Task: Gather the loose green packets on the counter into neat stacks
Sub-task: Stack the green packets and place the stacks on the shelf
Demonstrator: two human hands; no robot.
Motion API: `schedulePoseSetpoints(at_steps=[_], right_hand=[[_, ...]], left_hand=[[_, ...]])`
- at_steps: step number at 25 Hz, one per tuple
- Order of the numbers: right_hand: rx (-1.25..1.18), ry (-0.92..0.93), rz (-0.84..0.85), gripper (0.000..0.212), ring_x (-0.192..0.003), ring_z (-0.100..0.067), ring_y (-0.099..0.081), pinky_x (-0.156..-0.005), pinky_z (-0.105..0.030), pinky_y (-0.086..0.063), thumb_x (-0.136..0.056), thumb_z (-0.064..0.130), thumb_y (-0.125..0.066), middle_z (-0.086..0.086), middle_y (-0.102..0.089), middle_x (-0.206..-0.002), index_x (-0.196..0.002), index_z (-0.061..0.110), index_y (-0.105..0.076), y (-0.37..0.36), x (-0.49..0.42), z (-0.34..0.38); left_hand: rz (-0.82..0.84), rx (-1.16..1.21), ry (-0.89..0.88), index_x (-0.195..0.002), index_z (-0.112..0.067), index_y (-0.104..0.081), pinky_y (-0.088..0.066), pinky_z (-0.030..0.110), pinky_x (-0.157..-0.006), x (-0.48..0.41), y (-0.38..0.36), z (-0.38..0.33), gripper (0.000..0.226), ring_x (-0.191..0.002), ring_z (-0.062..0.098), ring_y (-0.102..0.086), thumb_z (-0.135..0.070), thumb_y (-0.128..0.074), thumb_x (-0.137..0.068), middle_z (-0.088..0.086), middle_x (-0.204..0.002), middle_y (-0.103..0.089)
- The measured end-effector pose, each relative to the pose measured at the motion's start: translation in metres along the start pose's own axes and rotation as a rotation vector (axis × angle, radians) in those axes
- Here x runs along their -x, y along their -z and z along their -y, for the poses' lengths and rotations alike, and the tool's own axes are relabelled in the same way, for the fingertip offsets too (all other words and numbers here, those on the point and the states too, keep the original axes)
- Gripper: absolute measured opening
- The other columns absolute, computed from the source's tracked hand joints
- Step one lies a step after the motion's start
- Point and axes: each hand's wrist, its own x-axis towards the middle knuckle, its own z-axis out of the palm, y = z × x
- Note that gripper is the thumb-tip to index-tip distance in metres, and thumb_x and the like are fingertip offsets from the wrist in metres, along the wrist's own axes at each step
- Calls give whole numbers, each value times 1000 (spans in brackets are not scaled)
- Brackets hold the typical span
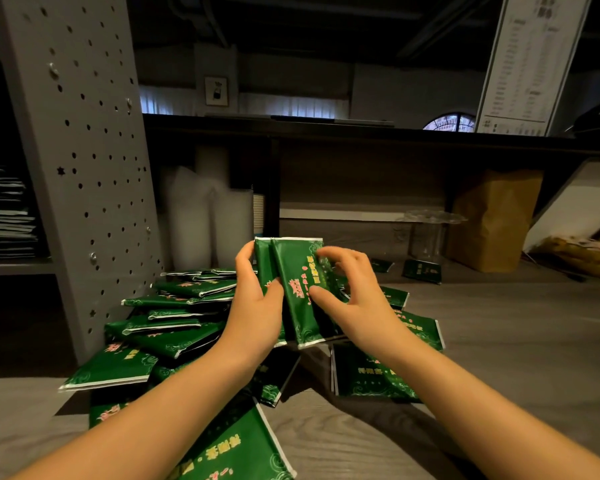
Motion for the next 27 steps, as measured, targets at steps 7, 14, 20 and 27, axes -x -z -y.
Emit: schedulePoseSetpoints(at_steps=[7,14,20,27], right_hand=[[-389,-104,76,69,-116,12,-47,-97,-12,-41,-98,20,-47,30,-46,-125,-150,32,-4,-19,7,9],[-221,-3,158,53,-123,-1,-46,-109,-32,-37,-101,22,-37,18,-46,-135,-149,30,-15,-2,-1,4],[765,-227,313,40,-114,-21,-56,-96,-42,-48,-91,36,-56,-1,-57,-131,-129,24,-51,61,-17,-31],[697,-372,513,58,-119,-23,-50,-97,-34,-44,-83,37,-67,-5,-49,-134,-135,21,-45,63,-15,-59]], left_hand=[[45,58,-56,-128,-36,-29,-51,10,-64,6,-6,-4,35,-85,-3,-63,-15,-36,-100,-7,-110,-59],[20,49,-38,-139,-33,-20,-52,17,-76,4,-4,-3,58,-97,3,-62,-5,-46,-96,-4,-117,-57],[0,62,31,-139,-39,-19,-54,29,-76,2,2,-3,61,-98,16,-63,-9,-49,-96,-7,-114,-56],[35,32,57,-140,-38,-18,-53,16,-63,-2,-2,1,60,-95,11,-63,-10,-48,-96,-10,-110,-56]])
